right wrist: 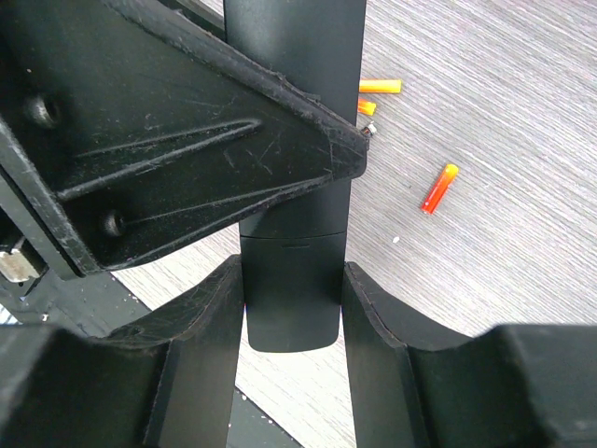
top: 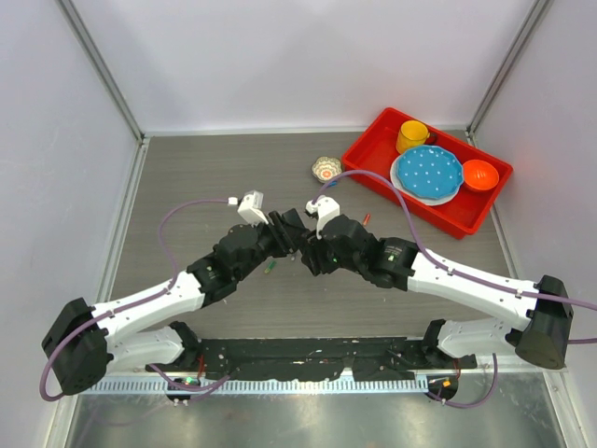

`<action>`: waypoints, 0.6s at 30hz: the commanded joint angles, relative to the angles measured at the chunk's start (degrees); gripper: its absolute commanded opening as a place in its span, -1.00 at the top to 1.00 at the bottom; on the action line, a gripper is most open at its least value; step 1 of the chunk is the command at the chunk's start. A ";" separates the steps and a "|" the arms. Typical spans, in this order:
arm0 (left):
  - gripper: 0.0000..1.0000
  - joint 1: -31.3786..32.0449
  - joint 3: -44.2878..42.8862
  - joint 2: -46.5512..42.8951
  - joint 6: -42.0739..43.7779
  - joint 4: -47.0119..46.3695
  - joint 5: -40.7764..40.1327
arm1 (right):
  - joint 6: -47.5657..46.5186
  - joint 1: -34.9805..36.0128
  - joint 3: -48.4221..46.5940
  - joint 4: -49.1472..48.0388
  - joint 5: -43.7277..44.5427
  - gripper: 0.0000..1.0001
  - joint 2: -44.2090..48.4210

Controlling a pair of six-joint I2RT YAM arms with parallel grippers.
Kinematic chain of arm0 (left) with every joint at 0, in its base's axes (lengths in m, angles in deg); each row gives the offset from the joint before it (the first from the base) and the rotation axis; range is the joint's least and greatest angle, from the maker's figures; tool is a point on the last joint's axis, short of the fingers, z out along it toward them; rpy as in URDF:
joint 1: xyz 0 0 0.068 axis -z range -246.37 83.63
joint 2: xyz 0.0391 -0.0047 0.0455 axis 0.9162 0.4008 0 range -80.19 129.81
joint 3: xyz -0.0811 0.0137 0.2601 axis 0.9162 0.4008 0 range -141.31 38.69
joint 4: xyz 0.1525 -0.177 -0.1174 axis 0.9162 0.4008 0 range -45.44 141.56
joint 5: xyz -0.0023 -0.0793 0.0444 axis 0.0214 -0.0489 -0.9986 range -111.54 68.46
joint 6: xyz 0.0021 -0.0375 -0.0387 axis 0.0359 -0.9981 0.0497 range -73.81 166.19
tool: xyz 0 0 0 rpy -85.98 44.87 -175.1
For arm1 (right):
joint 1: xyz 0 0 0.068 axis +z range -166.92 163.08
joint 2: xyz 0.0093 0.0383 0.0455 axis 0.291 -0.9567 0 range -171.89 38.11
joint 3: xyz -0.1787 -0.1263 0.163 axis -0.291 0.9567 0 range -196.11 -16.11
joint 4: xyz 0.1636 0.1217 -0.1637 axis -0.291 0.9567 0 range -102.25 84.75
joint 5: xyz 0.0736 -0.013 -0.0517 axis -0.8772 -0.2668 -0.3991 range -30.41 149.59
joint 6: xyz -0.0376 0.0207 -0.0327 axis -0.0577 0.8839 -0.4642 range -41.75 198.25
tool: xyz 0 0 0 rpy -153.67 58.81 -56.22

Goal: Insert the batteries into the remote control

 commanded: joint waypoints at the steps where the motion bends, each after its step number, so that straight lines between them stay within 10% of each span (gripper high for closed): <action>1: 0.25 0.36 0.51 -1.13 -0.09 -3.58 -1.77 | 0.80 0.42 -0.62 -2.92 0.32 0.98 1.24; 14: 1.00 0.45 1.03 -0.78 0.35 -5.69 -2.38 | 1.59 0.33 -0.44 -2.21 1.37 0.94 1.86; 18: 1.00 0.45 1.47 -1.30 0.26 -6.48 -3.34 | 1.76 0.42 -1.50 -1.08 2.33 0.43 2.74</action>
